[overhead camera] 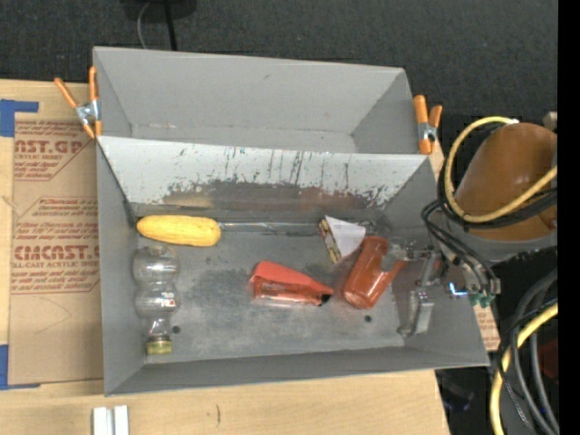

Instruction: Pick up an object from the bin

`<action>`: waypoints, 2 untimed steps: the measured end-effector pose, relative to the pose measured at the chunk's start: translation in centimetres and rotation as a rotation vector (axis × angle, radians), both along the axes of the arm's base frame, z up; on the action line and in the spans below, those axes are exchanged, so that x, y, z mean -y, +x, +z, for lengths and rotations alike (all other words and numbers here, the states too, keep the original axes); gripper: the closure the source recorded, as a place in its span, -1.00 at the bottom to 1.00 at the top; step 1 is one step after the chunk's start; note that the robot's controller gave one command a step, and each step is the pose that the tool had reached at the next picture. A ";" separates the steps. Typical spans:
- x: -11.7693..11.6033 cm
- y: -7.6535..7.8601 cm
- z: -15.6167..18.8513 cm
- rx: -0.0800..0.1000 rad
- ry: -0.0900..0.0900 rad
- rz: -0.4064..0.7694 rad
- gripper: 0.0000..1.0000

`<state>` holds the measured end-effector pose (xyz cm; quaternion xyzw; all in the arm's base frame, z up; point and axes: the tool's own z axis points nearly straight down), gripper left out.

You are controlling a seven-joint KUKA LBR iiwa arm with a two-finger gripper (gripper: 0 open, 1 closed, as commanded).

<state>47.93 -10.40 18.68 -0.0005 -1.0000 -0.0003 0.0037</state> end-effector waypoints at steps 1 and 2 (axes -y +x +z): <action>0.0 0.2 0.4 0.008 -0.001 0.001 -1.00; -3.2 2.4 -4.1 0.013 -0.003 0.047 -1.00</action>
Offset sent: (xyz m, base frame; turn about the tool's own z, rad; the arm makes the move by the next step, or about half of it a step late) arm 0.0431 0.0683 -0.0935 -0.1013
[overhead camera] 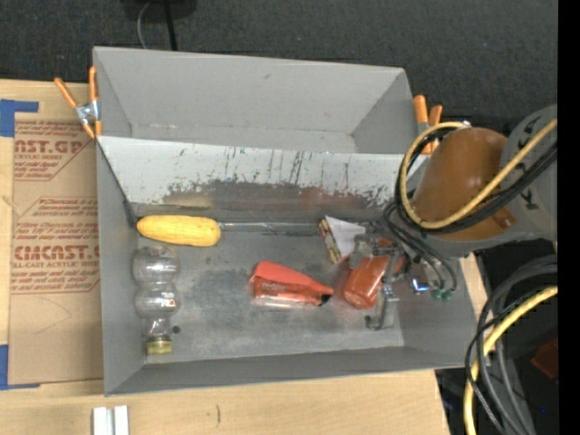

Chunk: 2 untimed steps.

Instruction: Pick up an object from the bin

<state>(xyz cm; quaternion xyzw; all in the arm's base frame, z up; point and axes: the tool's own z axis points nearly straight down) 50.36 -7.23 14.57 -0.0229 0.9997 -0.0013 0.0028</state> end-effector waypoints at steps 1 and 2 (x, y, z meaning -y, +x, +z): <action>-2.7 0.3 -4.4 -0.007 0.004 -0.039 -1.00; -3.8 1.3 -5.8 -0.002 0.003 -0.121 -1.00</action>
Offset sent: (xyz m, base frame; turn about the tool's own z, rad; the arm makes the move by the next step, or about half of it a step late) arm 0.0147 0.0378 -0.0563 0.1214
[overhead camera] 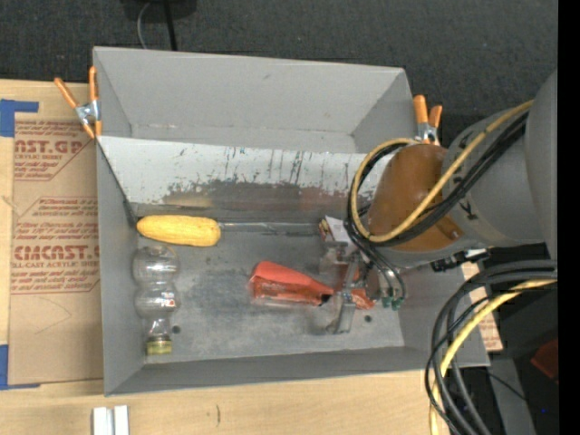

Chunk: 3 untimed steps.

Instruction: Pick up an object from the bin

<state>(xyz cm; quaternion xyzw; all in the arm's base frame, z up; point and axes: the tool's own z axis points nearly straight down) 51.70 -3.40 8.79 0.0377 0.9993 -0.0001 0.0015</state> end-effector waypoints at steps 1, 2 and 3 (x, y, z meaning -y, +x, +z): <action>-5.0 0.6 -1.1 0.001 -0.001 0.101 -1.00; -5.6 -3.4 -1.8 -0.002 -0.001 0.239 1.00; -5.6 -3.4 -1.8 -0.002 -0.001 0.239 1.00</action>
Offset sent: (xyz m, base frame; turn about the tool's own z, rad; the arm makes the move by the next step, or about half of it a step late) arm -0.0337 0.0558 -0.0179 -0.2391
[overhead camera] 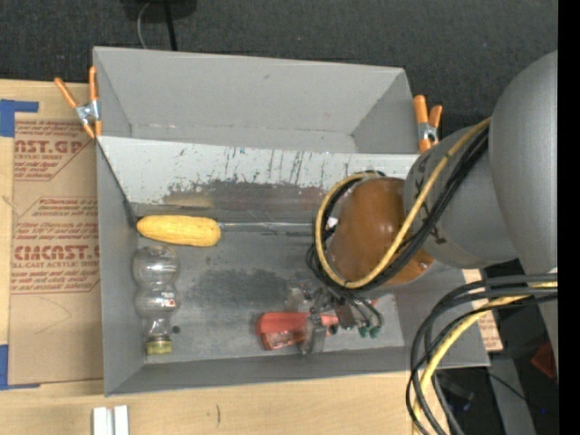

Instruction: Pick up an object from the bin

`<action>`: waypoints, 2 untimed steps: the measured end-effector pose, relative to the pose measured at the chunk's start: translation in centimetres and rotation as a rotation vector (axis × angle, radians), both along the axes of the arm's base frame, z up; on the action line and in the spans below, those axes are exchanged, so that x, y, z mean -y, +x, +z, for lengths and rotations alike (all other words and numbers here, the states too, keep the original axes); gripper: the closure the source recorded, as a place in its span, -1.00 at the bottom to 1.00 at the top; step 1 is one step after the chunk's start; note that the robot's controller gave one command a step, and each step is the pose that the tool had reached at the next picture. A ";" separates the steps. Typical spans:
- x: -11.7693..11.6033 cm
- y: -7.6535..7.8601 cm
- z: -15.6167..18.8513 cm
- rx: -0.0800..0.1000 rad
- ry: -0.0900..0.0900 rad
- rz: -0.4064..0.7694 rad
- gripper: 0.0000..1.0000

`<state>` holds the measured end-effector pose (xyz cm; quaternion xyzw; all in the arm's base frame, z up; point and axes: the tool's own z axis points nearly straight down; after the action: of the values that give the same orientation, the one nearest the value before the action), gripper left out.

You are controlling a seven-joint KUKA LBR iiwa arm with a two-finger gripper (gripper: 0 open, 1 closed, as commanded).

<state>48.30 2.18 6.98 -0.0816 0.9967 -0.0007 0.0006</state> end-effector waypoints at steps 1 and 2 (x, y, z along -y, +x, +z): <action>0.7 0.7 10.3 0.000 0.000 0.011 1.00; 0.7 0.7 10.3 0.000 0.000 0.011 1.00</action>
Offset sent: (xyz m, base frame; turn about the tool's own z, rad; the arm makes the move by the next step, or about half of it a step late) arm 0.0000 0.0000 0.0000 0.0000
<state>49.00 1.50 17.29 -0.0872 0.9962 -0.0008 0.0004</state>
